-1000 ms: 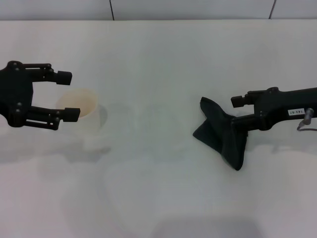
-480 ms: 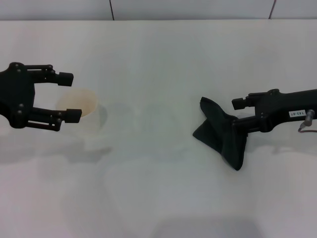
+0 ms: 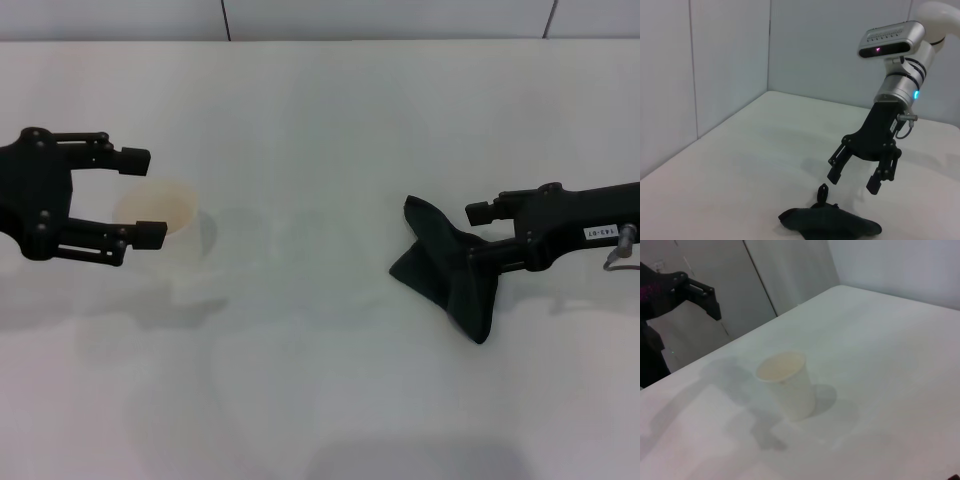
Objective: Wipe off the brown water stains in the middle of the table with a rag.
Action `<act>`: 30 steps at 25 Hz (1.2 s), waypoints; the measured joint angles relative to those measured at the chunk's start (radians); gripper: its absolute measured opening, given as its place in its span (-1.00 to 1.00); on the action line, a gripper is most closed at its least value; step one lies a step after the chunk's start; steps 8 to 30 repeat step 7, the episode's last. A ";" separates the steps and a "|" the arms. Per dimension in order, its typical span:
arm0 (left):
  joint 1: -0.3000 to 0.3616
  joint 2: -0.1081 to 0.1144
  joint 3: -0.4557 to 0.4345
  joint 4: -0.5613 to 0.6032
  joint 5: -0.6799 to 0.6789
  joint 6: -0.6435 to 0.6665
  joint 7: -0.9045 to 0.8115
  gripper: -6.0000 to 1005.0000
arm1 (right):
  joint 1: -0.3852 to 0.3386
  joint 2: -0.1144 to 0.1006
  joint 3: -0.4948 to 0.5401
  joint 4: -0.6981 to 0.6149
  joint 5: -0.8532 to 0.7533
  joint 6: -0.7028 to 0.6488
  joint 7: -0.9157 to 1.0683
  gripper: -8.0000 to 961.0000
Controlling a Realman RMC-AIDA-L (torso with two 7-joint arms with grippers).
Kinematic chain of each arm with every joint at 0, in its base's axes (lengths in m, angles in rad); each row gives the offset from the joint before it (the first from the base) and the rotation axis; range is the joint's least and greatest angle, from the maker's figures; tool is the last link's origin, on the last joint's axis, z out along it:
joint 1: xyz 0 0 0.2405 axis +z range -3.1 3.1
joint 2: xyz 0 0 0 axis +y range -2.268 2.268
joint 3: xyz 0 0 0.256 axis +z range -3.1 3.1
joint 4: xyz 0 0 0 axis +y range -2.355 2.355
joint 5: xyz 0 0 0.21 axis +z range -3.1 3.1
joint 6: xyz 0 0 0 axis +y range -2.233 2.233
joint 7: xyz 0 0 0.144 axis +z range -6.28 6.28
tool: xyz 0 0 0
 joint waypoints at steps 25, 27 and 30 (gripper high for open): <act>0.000 0.000 0.000 0.007 0.001 0.000 -0.002 0.72 | 0.003 0.000 0.001 -0.004 0.000 -0.004 0.000 0.73; 0.000 0.000 0.000 0.007 0.001 0.000 -0.002 0.72 | 0.003 0.000 0.001 -0.004 0.000 -0.004 0.000 0.73; 0.000 0.000 0.000 0.007 0.001 0.000 -0.002 0.72 | 0.003 0.000 0.001 -0.004 0.000 -0.004 0.000 0.73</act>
